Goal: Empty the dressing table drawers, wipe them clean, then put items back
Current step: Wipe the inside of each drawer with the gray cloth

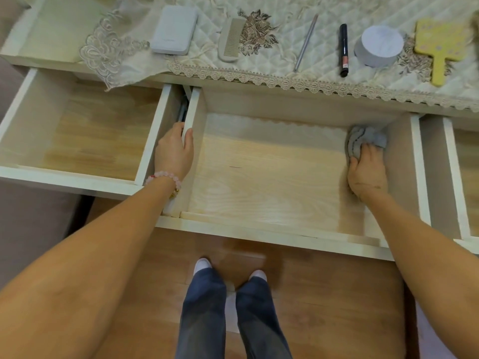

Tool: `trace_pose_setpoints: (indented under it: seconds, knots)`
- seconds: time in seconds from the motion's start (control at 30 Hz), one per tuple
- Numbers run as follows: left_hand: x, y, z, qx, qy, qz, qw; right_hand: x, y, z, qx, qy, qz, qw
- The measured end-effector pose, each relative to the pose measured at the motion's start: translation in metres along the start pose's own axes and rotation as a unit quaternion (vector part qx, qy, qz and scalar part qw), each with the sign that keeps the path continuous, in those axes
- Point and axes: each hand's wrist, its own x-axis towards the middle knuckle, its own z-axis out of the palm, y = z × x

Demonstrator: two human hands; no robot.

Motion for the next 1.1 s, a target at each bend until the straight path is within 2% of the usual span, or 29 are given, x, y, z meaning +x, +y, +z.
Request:
trace_pose_setpoints:
  seconds: [0.1,0.2,0.33,0.4,0.53,0.6,0.7,0.8,0.87,0.97,1.1]
  knots:
    - [0.001,0.000,0.000,0.002,0.002,0.004,1.000,-0.019,-0.005,0.008,0.013,0.016,-0.018,1.000]
    - [0.001,0.001,-0.001,0.007,0.005,0.009,1.000,-0.026,-0.026,0.014,0.002,0.000,-0.043,0.999]
    - [0.000,-0.001,-0.001,-0.007,-0.002,0.000,1.000,-0.033,-0.086,0.020,0.000,-0.036,-0.135,0.990]
    - [-0.001,-0.001,-0.001,-0.010,-0.006,-0.007,1.000,-0.038,-0.123,0.029,0.009,-0.070,-0.207,0.976]
    - [0.001,0.000,-0.003,0.000,-0.003,-0.006,1.000,-0.049,-0.201,0.077,0.000,-0.176,-0.341,0.923]
    - [0.001,0.001,-0.002,0.003,0.004,-0.001,1.000,-0.061,-0.225,0.088,-0.005,-0.177,-0.379,0.908]
    - [0.001,0.002,-0.002,0.001,0.010,0.000,1.000,-0.076,-0.232,0.086,-0.052,-0.155,-0.387,0.907]
    - [-0.001,0.000,-0.003,-0.007,0.005,-0.003,1.000,-0.075,-0.224,0.080,-0.043,-0.147,-0.422,0.894]
    - [-0.001,0.000,-0.004,-0.010,-0.001,-0.002,1.000,-0.070,-0.218,0.080,-0.025,-0.187,-0.388,0.902]
    - [-0.001,0.000,-0.005,-0.008,-0.013,0.000,1.000,-0.074,-0.196,0.067,-0.050,-0.157,-0.380,0.910]
    - [-0.001,0.001,-0.004,-0.006,-0.017,-0.002,1.000,-0.074,-0.145,0.044,-0.076,-0.156,-0.320,0.931]
